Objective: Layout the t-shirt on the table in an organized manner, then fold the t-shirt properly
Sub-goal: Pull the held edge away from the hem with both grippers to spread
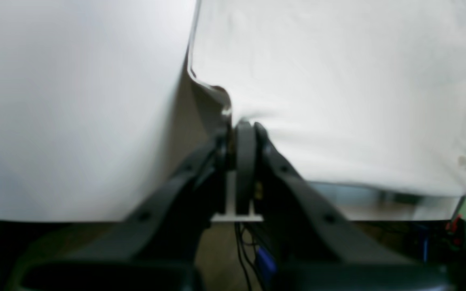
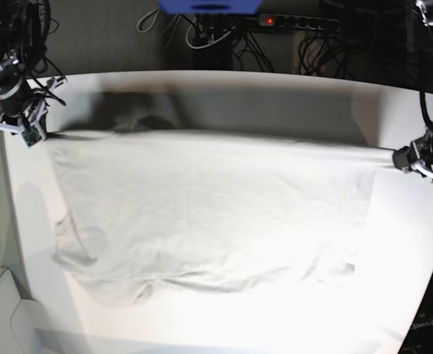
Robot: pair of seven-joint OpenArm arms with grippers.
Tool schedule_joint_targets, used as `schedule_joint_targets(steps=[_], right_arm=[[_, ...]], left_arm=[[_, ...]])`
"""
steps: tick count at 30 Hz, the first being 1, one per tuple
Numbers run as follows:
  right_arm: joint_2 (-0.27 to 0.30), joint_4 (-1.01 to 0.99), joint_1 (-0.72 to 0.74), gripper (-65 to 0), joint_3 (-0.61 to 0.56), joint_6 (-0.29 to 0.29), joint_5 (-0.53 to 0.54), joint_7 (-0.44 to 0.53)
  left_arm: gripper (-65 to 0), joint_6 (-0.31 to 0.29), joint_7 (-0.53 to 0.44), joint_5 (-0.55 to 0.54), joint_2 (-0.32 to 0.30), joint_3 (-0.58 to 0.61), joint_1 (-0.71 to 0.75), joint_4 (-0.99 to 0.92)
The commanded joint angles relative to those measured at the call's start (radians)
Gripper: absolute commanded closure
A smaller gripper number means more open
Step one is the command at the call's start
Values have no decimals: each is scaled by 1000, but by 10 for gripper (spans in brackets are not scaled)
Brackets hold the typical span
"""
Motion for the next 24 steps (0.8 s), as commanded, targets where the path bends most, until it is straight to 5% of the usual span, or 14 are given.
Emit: schedule_joint_targets(steps=[1,15,24], right_arm=[[26,18,-15,-4,7,-14,-10,1],[27,62,-125,-4,3,-14,-8,10],[32,119,-150,-4,46,-14,-10,2]], left_arm=[[-2,7,-2,3,-26,-8,10,12],[-2,6,-2,2,-31,-7,136,36],[-2,6,-2,-106,-140,-8,260,185]])
